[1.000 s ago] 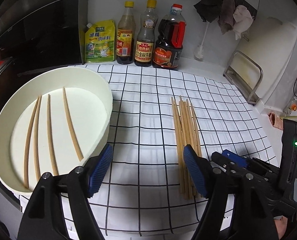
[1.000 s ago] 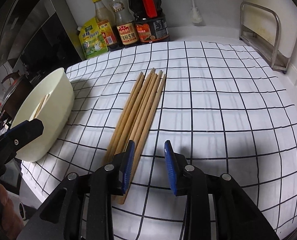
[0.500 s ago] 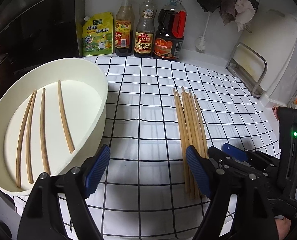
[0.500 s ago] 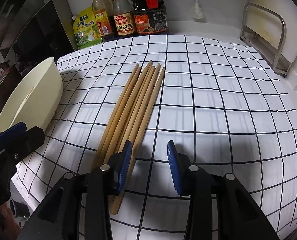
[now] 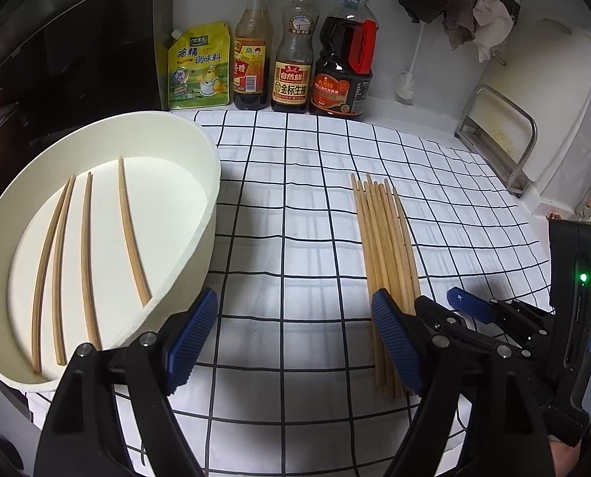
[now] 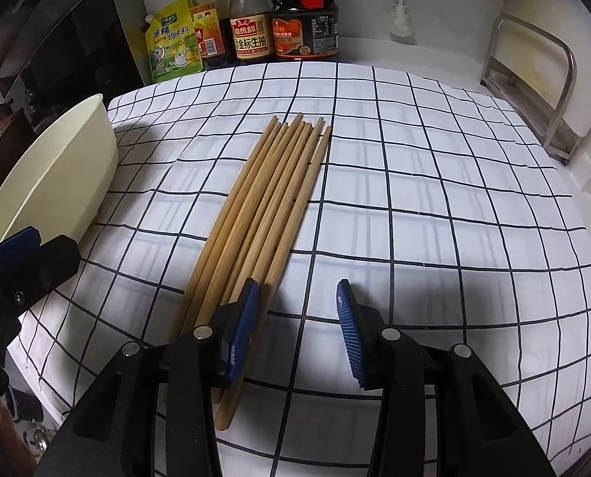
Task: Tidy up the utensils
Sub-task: 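Position both open tools over the chopstick pile, right tool straddling one chopstick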
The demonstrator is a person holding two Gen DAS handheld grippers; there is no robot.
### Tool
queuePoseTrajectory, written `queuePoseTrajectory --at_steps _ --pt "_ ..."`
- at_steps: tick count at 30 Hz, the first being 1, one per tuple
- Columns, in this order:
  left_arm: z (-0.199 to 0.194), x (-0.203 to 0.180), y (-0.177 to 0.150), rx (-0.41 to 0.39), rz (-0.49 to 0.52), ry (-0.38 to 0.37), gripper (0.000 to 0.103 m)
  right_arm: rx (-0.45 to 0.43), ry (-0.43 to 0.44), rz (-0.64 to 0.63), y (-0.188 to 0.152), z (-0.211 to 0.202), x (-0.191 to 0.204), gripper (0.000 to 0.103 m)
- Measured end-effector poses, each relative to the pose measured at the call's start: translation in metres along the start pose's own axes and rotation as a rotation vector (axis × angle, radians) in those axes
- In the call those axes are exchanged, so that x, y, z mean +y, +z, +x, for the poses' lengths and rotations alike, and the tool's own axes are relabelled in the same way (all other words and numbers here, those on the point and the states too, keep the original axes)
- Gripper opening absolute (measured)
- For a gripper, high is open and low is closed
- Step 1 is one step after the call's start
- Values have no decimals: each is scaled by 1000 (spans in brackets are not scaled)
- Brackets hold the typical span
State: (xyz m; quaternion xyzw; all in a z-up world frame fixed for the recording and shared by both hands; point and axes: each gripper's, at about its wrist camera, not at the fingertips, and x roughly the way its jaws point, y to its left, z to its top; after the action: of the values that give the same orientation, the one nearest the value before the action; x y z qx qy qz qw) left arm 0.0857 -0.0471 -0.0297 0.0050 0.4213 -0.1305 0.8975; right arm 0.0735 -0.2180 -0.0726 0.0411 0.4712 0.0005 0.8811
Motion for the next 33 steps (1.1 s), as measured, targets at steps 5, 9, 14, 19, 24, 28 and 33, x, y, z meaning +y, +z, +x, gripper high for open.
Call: queuePoseTrajectory --at_steps 5,9,14,19,24,28,33 --pt "1 -3 0 3 8 0 78 4 -22 -13 -1 -1 -4 39" --pt "4 -8 -1 13 12 -5 78 -1 -23 2 -4 -3 -13 39" --pt "16 -20 -3 39 33 -6 79 -11 -15 20 -6 -5 -24 39" --pt "32 -26 -1 65 28 8 79 -17 7 38 -7 -5 -35 39" --pt "47 -31 1 96 33 24 79 -28 24 53 -7 -4 -43 39" --pt "57 -35 2 120 46 37 79 -31 41 63 -7 -4 -49 39" --pt "65 -38 3 130 56 64 79 -33 50 73 -7 -4 -53 39"
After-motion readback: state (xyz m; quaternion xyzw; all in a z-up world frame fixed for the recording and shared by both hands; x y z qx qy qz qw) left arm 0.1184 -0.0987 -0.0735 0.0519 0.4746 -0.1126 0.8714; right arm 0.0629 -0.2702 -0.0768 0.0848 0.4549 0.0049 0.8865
